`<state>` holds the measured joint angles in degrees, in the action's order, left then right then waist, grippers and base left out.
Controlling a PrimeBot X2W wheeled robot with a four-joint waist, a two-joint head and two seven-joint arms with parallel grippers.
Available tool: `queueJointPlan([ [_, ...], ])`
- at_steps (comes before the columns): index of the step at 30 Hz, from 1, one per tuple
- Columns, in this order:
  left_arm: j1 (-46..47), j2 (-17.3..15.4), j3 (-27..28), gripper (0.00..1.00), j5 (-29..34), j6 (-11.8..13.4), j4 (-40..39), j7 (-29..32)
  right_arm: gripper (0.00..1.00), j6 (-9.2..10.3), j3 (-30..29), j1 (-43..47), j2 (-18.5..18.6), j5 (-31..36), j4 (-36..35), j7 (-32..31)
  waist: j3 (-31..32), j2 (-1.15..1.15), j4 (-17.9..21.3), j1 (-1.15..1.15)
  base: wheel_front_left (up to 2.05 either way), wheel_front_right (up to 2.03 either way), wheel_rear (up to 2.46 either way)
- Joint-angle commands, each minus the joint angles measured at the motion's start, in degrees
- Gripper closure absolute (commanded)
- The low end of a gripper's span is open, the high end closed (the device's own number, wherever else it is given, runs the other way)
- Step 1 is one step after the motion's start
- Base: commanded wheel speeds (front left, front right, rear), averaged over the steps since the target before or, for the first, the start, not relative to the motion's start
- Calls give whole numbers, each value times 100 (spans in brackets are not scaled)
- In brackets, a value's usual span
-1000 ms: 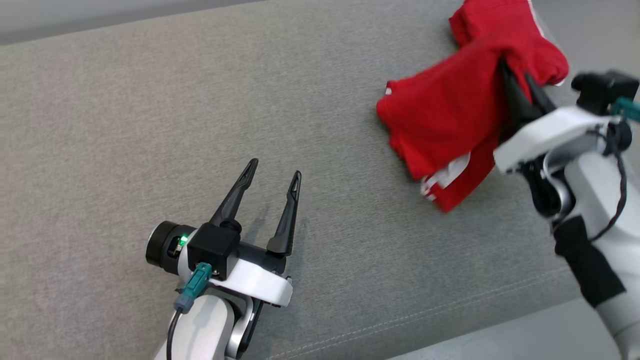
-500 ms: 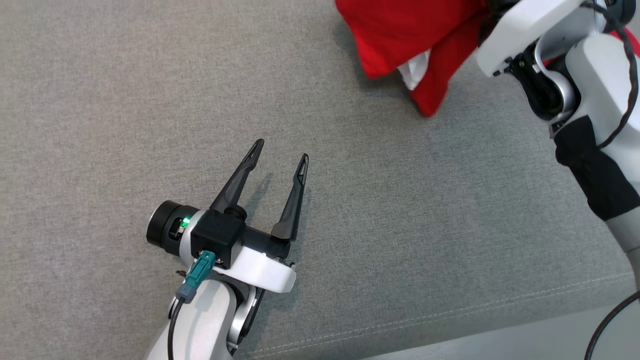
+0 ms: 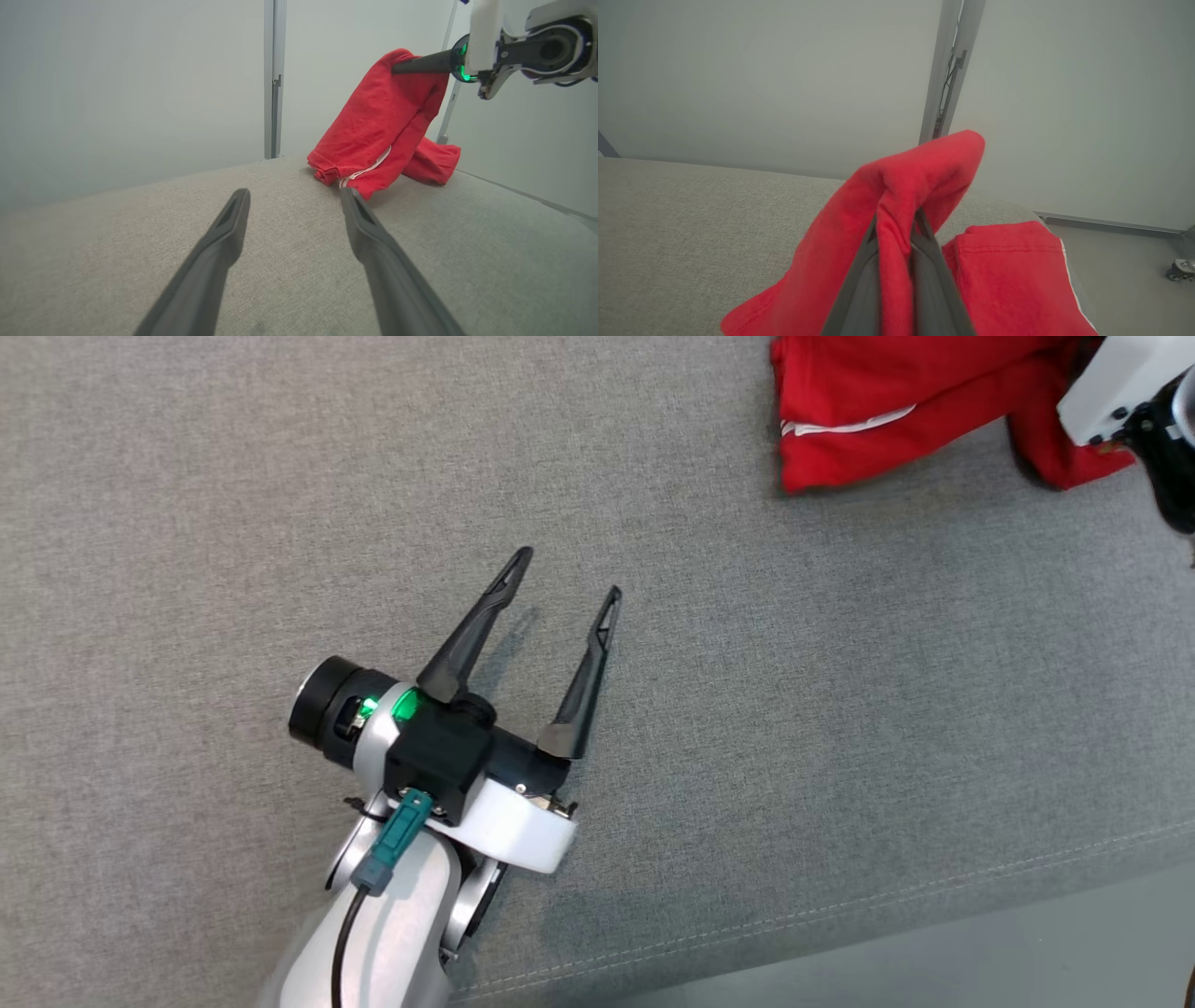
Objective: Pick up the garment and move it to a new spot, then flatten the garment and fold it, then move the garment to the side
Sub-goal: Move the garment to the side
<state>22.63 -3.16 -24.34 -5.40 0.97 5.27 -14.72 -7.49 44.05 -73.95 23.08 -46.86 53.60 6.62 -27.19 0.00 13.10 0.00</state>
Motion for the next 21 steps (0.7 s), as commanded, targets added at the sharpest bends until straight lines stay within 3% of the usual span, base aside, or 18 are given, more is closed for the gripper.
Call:
queueJointPlan([
  [1,163,-43,77,0,102,-46,-214,22,100,0,46,-75,154,70,100,155,-57,0,31,0,0,0,0],
  [21,390,-146,-70,0,120,-42,-626,305,100,0,112,-920,746,1142,1916,777,-709,0,-235,0,0,0,0],
])
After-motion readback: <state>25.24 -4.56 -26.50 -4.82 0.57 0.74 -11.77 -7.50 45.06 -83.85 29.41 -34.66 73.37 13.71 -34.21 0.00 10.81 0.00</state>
